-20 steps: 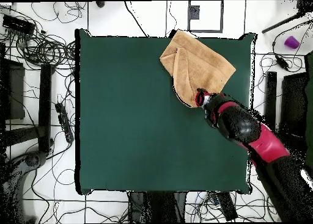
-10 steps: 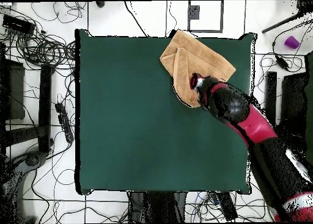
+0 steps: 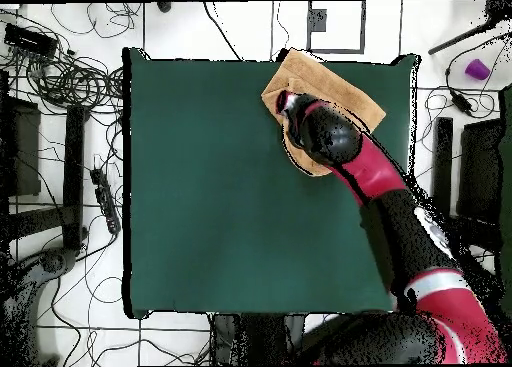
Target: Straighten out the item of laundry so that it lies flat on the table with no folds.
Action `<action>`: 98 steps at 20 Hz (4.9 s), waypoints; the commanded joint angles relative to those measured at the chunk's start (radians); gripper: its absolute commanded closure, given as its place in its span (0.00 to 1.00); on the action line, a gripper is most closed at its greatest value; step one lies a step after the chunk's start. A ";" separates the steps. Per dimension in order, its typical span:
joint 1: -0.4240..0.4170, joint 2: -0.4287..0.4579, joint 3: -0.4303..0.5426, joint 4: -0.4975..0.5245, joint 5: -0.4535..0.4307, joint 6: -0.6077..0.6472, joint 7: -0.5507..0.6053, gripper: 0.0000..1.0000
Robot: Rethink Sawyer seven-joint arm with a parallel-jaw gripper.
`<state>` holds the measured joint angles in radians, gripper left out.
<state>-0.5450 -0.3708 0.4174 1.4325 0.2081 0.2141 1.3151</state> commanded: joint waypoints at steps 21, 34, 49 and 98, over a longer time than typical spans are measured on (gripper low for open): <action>0.009 0.273 -0.065 -0.309 0.062 0.110 0.166 1.00; -0.025 0.267 -0.031 -0.288 0.032 0.124 0.137 0.00; -0.008 0.240 0.001 -0.257 0.040 0.114 0.157 0.00; 0.102 0.118 -0.034 0.012 0.059 -0.042 0.259 0.00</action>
<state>-0.5263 -0.3249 0.3034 1.3876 0.2625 0.2247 1.3488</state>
